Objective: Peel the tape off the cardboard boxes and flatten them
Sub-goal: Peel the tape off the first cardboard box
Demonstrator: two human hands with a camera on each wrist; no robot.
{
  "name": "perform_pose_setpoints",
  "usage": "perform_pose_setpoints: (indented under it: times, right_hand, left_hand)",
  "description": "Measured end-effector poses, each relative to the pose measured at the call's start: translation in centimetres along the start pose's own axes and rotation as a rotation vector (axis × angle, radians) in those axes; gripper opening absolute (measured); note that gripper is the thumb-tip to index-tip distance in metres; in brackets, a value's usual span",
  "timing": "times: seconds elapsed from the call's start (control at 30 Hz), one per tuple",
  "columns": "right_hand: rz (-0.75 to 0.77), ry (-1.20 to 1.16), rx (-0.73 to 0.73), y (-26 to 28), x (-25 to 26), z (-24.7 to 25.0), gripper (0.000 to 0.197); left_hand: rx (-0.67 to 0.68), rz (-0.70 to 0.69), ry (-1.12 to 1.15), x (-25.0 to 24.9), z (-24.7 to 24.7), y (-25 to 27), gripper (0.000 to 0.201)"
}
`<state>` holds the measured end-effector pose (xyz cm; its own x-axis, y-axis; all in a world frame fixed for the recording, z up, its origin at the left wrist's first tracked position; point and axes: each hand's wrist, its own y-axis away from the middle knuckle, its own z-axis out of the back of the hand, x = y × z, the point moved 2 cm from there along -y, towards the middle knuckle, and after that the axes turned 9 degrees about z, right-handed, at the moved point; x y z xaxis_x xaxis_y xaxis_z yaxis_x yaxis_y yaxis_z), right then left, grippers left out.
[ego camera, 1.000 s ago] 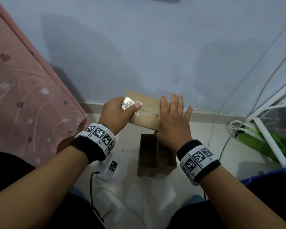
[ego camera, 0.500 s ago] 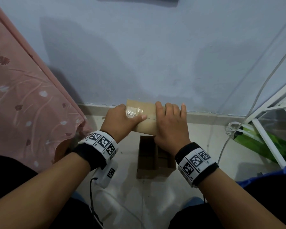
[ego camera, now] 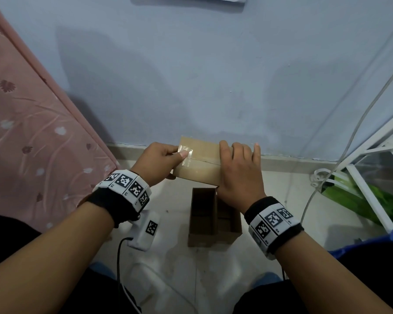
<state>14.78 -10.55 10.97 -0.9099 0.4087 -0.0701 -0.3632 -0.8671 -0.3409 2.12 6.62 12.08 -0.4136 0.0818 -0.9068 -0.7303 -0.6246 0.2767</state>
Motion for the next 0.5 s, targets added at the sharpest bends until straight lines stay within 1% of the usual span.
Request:
perform_pose_setpoints:
  times: [0.1,0.2,0.27,0.37,0.5]
  right_hand:
    - [0.009,0.014,0.019,-0.1,-0.1,-0.1,0.092]
    - [0.028,0.027,0.032,-0.1,0.0,-0.2,0.093]
    - [0.037,0.031,0.033,-0.1,0.1,-0.1,0.093]
    - [0.029,0.018,0.034,0.0,0.2,0.0,0.092]
    - [0.025,0.012,0.016,0.0,-0.1,-0.1,0.092]
  left_hand:
    - [-0.004,0.011,-0.014,-0.2,-0.4,0.3,0.025]
    - [-0.070,0.000,-0.036,-0.3,-0.8,0.8,0.032]
    - [-0.098,-0.018,-0.041,-0.2,-0.8,0.8,0.029]
    - [-0.049,-0.027,-0.051,-0.3,-0.4,0.7,0.018]
    - [0.019,-0.028,-0.034,-0.5,0.2,0.4,0.018]
